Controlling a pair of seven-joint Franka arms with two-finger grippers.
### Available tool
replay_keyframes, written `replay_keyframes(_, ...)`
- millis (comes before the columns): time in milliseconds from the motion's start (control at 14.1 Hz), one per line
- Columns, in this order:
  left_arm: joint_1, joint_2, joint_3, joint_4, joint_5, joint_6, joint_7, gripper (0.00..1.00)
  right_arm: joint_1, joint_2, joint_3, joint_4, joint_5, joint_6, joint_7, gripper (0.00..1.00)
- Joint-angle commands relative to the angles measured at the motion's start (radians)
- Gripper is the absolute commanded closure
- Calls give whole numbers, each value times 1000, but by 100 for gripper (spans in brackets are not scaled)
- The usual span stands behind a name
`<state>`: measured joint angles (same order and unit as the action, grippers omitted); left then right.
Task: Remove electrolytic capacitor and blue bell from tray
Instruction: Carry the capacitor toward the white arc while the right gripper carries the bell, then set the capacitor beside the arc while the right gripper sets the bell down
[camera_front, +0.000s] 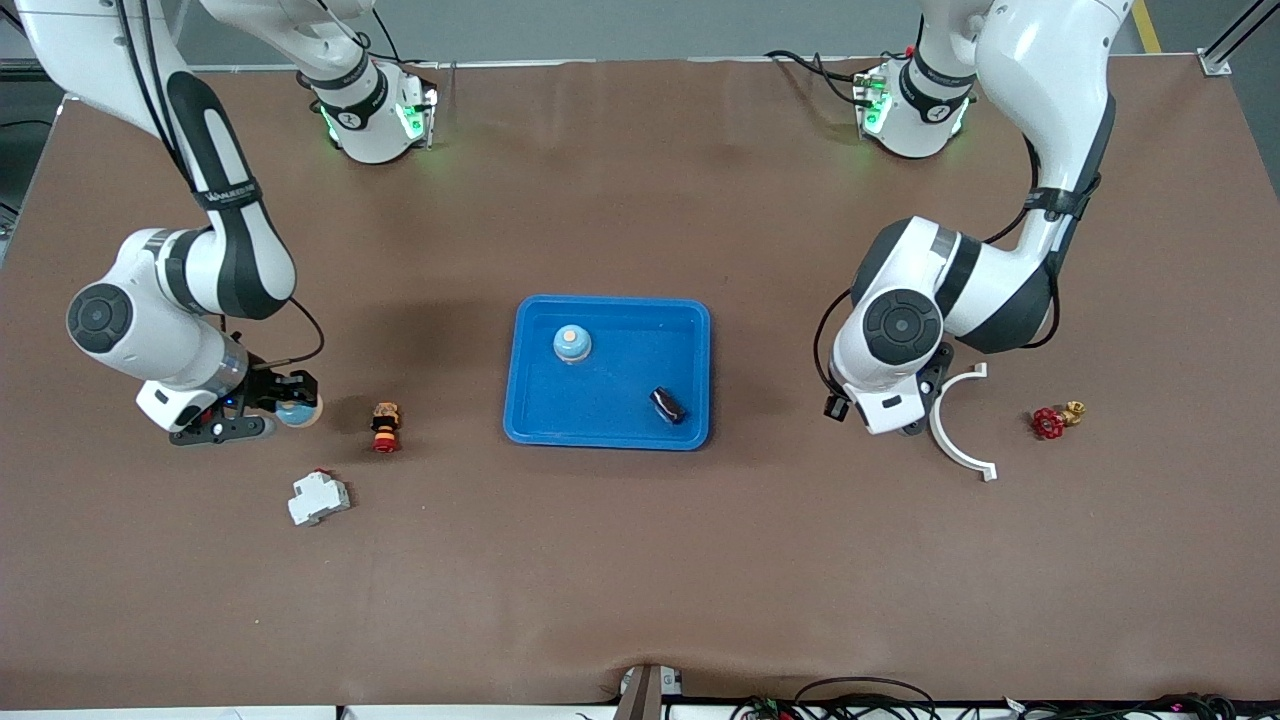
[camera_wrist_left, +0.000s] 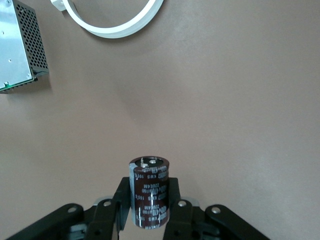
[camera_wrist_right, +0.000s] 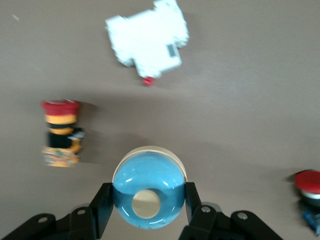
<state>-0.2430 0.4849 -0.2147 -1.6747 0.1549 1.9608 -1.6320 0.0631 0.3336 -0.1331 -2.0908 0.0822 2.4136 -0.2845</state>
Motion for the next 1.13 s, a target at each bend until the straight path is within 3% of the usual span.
replay_keyframes(0,-10,17,-2,21,-9,-11,-35,100,-66,-36,20,-90,-1,79,-96,100)
replay_keyframes(424,-44,84,-2,70,-6,0,-109,100,-75,-31,23,-146,8,160,-94,100)
replay_keyframes(707,-44,77,-3,86,-11,0,-114,100,-68,-2,26,-150,17,215,-84,100)
replay_keyframes(1061,4,64,-2,-45,83,1,-60,100,-36,30,29,-149,76,251,-62,100)
